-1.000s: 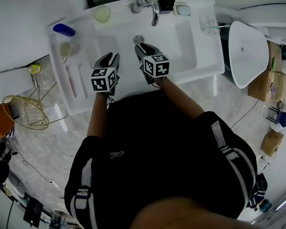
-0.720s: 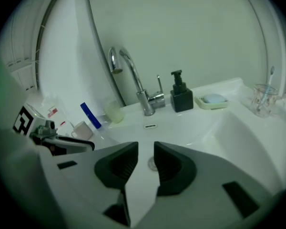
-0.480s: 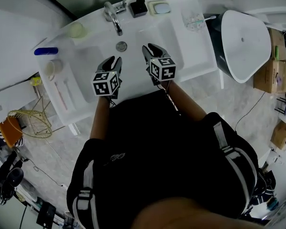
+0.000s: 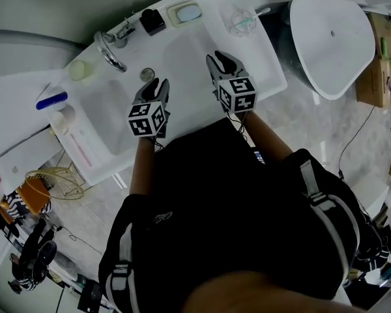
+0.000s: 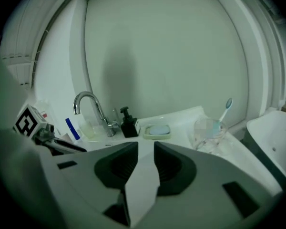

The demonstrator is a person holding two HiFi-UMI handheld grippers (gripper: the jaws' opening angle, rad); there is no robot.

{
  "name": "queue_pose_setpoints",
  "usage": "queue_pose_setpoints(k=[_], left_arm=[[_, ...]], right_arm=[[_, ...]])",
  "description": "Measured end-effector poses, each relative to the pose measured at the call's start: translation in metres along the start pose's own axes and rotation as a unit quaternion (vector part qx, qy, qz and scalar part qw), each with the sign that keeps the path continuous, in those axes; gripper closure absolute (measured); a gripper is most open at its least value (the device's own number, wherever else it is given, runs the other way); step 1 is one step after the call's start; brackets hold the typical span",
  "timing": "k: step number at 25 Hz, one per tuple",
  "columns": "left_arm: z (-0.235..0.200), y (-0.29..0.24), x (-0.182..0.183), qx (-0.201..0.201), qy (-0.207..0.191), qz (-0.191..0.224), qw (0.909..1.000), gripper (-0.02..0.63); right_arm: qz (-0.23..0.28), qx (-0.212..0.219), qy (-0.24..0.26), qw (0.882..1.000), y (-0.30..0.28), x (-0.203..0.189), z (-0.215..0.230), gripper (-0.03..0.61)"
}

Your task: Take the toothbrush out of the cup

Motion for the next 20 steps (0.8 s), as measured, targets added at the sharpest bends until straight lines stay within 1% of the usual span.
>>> queue_pose_setpoints(k=[5,8,12,16,20], left_arm=[[0.024,-0.032,0.024,-0.004,-0.008,0.009,0.9999,0.491],[0.040,-0.049,0.038,-0.008,-0.016,0.012,0.9998,0.491],[0.045,-0.063,0.052,0.006,-0.020,0.019,0.9996,0.491],[0.045,-0.072,0.057,0.024,-0.018,0.012,0.9995,0.491],[0.050,-0.076,0.062,0.035,-0.019,0.012,0.9991,0.491]], right_arm=[[0.022,-0.018,0.009,1.000,0.009,0.018,0.054,0.469],[0.031,-0.028,-0.004,0.999,0.013,0.026,0.085,0.469],[0.050,-0.039,-0.023,0.998,0.011,0.041,0.127,0.469],[0.055,-0.054,-0.037,0.996,0.005,0.047,0.162,0.468],[0.053,-0.064,-0.055,0.995,-0.008,0.055,0.183,0.459]])
Point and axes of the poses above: the fingertips, and each gripper's own axes: y backward along the fingers, z to its right, x out of its top, the point moved 1 cm from there along y, backward along the fingers, and after that the axes turned 8 degrees about -x, right-handed, at the moved point
